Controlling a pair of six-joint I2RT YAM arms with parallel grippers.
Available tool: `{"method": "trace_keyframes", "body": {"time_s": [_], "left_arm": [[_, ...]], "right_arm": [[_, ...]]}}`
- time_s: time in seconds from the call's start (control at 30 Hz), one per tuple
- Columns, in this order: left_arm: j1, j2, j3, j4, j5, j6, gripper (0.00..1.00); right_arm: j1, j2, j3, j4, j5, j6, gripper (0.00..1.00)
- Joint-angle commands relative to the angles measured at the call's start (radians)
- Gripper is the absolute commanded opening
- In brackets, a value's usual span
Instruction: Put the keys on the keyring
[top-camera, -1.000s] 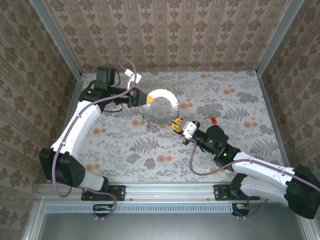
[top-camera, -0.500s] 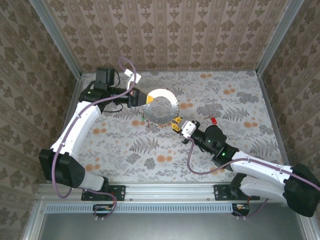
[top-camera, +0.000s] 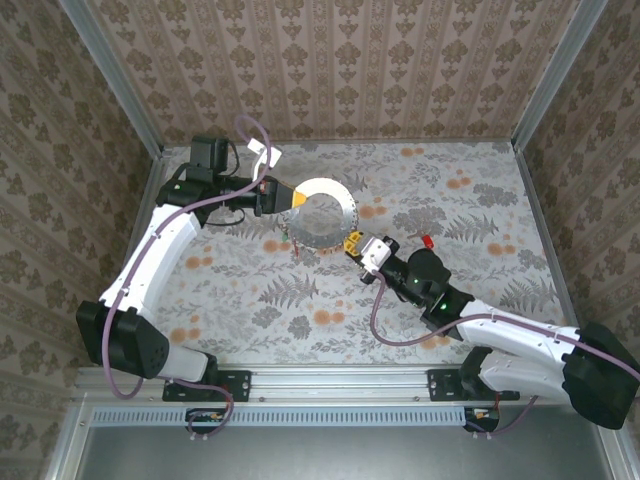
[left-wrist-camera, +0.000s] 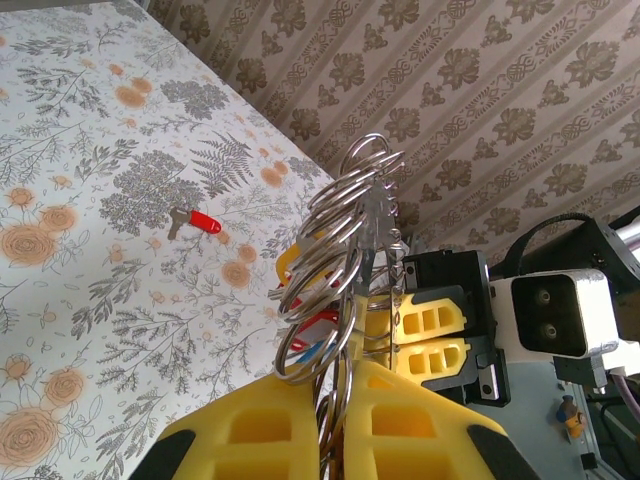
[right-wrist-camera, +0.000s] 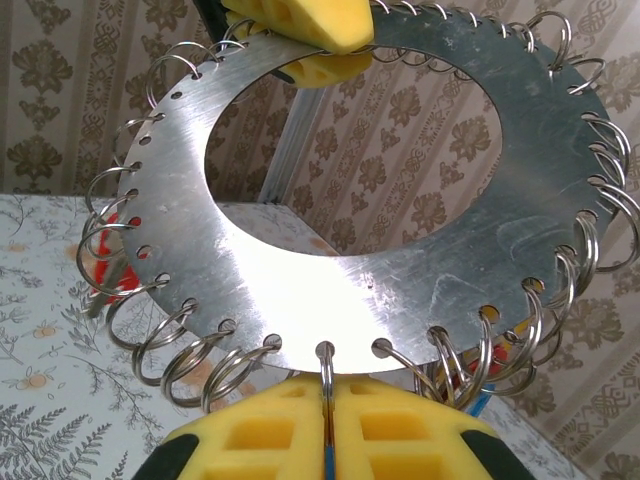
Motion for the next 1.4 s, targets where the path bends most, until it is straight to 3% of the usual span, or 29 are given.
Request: {"method": "trace_keyframes", "body": {"time_s": [0.0,0.23,0.43,0.93,1.37], "left_arm": [[0.004,-0.035,-0.013,0.051,0.032,-0.032,0.00],[0.024,-0.041,-0.053,0.117,-0.006,-0.111,0.00],[0.039,-0.051,-0.109,0.199,-0.030,-0.195,0.00],[0.065,-0.074,-0.187,0.294,-0.074,-0.288,0.00],[0.062,-0.074,-0.241,0.371,-0.052,-0.358,0.00]], "right_arm": [[0.012,0.004,0.023,0.028,0.039,-0.011,0.07],[0.012,-0.014,-0.010,0.048,0.059,-0.015,0.00],[-0.008,-0.022,-0.031,0.106,0.039,0.046,0.00],[-0.070,-0.079,-0.031,0.054,-0.147,0.102,0.00],[-0.135,-0.078,-0.045,0.156,-0.243,0.162,0.00]]}}
